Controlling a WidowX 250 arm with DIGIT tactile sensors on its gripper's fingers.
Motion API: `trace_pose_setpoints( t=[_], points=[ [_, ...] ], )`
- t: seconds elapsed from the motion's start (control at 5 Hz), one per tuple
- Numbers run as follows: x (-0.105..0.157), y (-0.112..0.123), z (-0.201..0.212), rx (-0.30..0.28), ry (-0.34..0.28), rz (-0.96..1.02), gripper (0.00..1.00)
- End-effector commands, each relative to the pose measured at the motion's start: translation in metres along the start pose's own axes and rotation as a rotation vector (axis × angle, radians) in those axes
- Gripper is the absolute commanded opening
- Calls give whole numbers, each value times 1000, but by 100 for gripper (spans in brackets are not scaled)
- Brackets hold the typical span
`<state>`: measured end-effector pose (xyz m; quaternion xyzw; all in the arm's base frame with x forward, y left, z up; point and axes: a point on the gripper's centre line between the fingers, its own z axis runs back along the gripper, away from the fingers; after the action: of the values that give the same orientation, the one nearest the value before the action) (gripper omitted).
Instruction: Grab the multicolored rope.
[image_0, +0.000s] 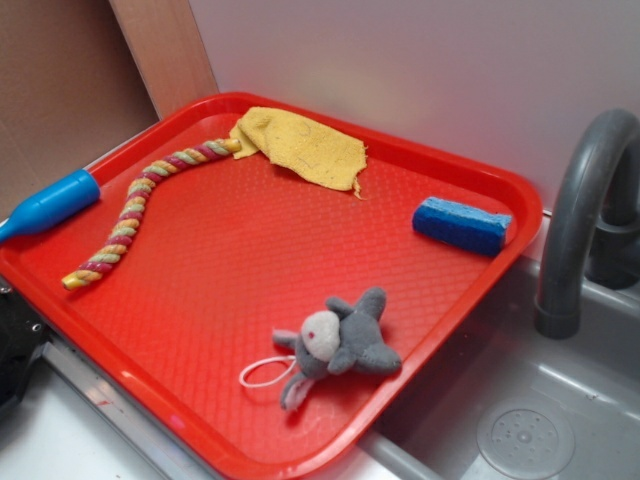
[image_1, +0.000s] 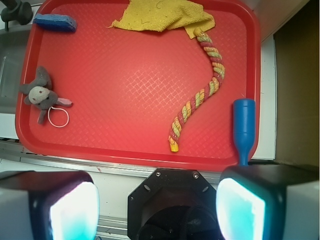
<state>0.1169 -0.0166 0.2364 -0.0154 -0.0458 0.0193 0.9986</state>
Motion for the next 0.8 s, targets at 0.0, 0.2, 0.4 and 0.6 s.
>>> trace_pose_setpoints(
  t=[0.0, 0.2, 0.4, 0.6],
  points=[
    [0, 0, 0, 0, 0, 0, 100],
    [22, 23, -7, -32, 86, 259, 100],
    [40, 49, -29, -37, 145, 514, 100],
    [57, 64, -47, -11, 123, 622, 100]
  ],
)
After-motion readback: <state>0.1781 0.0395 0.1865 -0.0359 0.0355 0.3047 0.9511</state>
